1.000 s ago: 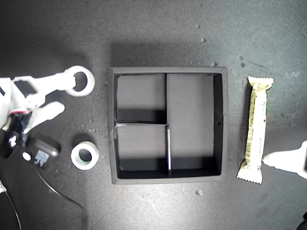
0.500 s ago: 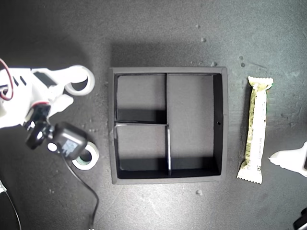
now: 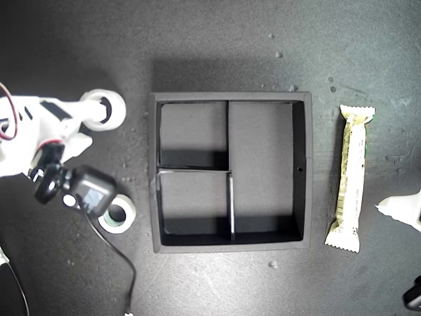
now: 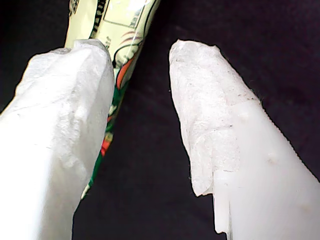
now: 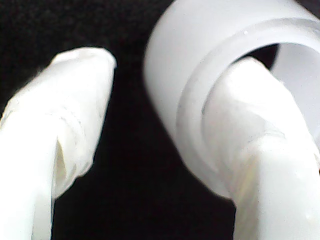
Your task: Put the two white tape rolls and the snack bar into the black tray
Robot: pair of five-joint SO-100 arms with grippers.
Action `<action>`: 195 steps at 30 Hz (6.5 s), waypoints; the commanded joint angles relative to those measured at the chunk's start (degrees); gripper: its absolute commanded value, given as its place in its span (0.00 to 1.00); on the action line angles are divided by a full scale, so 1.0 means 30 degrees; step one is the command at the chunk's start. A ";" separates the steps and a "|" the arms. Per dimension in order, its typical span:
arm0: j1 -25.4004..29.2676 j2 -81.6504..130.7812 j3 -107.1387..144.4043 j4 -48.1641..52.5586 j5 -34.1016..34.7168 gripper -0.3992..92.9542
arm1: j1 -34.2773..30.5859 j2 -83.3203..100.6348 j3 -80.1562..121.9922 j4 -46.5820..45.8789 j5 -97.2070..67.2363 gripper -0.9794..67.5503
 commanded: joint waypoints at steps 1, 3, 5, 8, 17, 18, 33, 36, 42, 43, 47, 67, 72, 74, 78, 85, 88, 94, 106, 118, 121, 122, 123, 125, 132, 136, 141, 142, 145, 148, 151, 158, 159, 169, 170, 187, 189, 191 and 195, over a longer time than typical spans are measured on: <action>0.0439 0.0557 0.0000 0.0059 -0.0205 0.16 | -0.0176 0.0000 -0.0352 -0.0234 -0.0059 0.12; 0.0322 0.0029 0.0000 -0.0176 -0.0029 0.17 | -0.0176 0.0000 -0.0381 -0.0264 -0.0059 0.11; 0.0176 -0.0791 -0.0234 -0.0527 0.0117 0.17 | -0.0176 0.0000 -0.0381 -0.0264 -0.0117 0.11; -0.0029 -0.2695 -0.1201 -0.0732 0.0264 0.17 | -0.0146 -0.0029 -0.0264 -0.0264 -0.0762 0.11; -0.0820 -0.7002 -0.4336 0.0645 0.0352 0.03 | 0.0850 -0.4307 -0.1465 -0.0439 -0.4424 0.26; -0.0879 -0.6826 -0.4600 0.1084 0.0352 0.01 | 0.1113 -0.4893 -0.1494 -0.0527 -0.4746 0.28; -0.1553 -0.0762 -1.1016 1.0693 0.1699 0.01 | 0.2461 -0.9609 -0.1523 -0.4805 -0.7090 0.31; -0.1348 -0.1934 -1.3242 1.1484 0.2197 0.01 | 0.2344 -1.2070 -0.2754 -0.4951 -0.6680 0.27; -0.0557 -0.5977 -1.7930 1.1807 0.2842 0.01 | 0.1846 -1.2510 -0.2930 -0.5273 -0.5830 0.03; -0.0322 -0.6885 -1.9014 1.1895 0.2959 0.01 | 0.1699 -1.2510 -0.3252 -0.4805 -0.5801 0.02; 0.0322 -1.0840 -2.3145 1.2744 0.3311 0.01 | 0.1025 -1.2334 -0.5596 -0.1318 -0.5889 0.01; 0.2432 -2.6689 -4.3008 1.9658 0.2256 0.01 | 0.0879 -2.1328 -2.9385 0.4043 -1.1895 0.02; 0.2285 -2.7129 -4.2686 1.9688 0.2080 0.01 | 0.1230 -2.2295 -2.8945 0.3809 -1.1279 0.03; 0.2168 -2.7187 -4.2568 1.9688 0.2080 0.02 | 0.1377 -2.2295 -2.8506 0.3955 -1.1074 0.03; 0.2139 -2.7187 -4.2363 1.9688 0.2051 0.16 | 0.1406 -2.2295 -2.8418 0.4980 -1.0957 0.27; 0.2168 -2.5459 -4.0137 1.9688 0.2021 0.22 | 0.1582 -2.2295 -2.9209 0.8760 -1.1338 0.55; 0.2197 -2.3320 -3.8789 1.9717 0.2168 0.23 | 0.1670 -2.2295 -3.0967 1.0488 -1.1719 0.53; 0.2725 -1.3125 -3.1289 1.9717 0.1084 0.22 | 0.1875 -1.5908 -2.9883 1.1719 -1.1309 0.42; 1.0752 -0.0732 -1.1221 0.8496 -0.6562 0.19 | 0.5420 0.7676 -0.9316 0.8555 0.4043 0.01; 1.1836 -0.4014 -0.6797 0.0674 -0.7266 0.19 | 0.5156 2.2617 1.2129 -0.0088 0.7324 0.01; 1.1836 -0.4541 -0.6797 0.0498 -0.7588 0.19 | 0.5039 2.3086 1.4473 -0.1611 0.7617 0.01; 1.1836 -0.4688 -0.6855 0.0498 -0.7734 0.19 | 0.5010 2.3086 1.4883 -0.1846 0.7705 0.01; 1.1895 -0.4775 -0.6885 0.0498 -0.7822 0.19 | 0.5010 2.3086 1.5146 -0.1992 0.7764 0.01; 1.2041 -0.4951 -0.6885 0.0498 -0.8115 0.19 | 0.4980 2.3115 1.5381 -0.2168 0.7764 0.01; 1.2334 -0.5801 -0.6768 0.0146 -0.8613 0.19 | 0.4980 2.3115 1.5498 -0.2168 0.7764 0.01; 1.2334 -0.6211 -0.6768 0.0029 -0.8672 0.19 | 0.4893 2.3145 1.5820 -0.2227 0.7881 0.01; 1.2334 -0.6445 -0.6709 0.0000 -0.8877 0.19 | 0.4717 2.3291 1.6084 -0.2461 0.7998 0.01; 1.2363 -0.6475 -0.6680 0.0000 -0.8965 0.19 | 0.4717 2.3320 1.6084 -0.2490 0.7969 0.01; 1.2334 -0.7002 -0.6533 0.0000 -0.9434 0.19 | 0.4717 2.3438 1.6201 -0.2490 0.7910 0.01; 1.2158 -0.8145 -0.6533 -0.0264 -0.9990 0.18 | 0.4717 2.3994 1.6875 -0.2695 0.7910 0.01; 1.1543 -0.9434 -0.6328 -0.0791 -1.0840 0.11 | 0.5039 2.5107 1.8311 -0.2754 0.8408 0.01; 1.0518 -0.8467 -0.6006 -0.0498 -1.0723 0.00 | 0.6504 2.5107 2.1123 -0.3428 0.8613 0.01; 1.0459 -0.7793 -0.6240 0.0293 -1.0547 0.00 | 0.6592 2.5107 2.1445 -0.3428 0.8613 0.01; 0.8379 -0.3223 -1.4121 0.9023 -0.5508 0.00 | 0.7441 2.4932 2.1914 0.1934 0.9375 0.01; 0.8027 -0.3457 -1.4941 0.9141 -0.4863 0.00 | 0.7266 2.4932 2.1914 0.1992 0.9551 0.01; 0.7471 -2.9736 -4.9424 1.9834 -0.2080 0.01 | 0.4717 2.5078 2.1914 0.2900 1.0605 0.05; 0.7471 -2.9033 -4.7402 1.9775 -0.2812 0.01 | 0.4717 2.5078 2.1914 0.2900 1.0547 0.05; 0.7529 -2.8623 -4.6377 1.9775 -0.3164 0.01 | 0.4717 2.5078 2.1914 0.2900 1.0430 0.06; 0.7676 -2.8564 -4.6025 1.9775 -0.3398 0.01 | 0.4746 2.5078 2.1914 0.2900 1.0225 0.07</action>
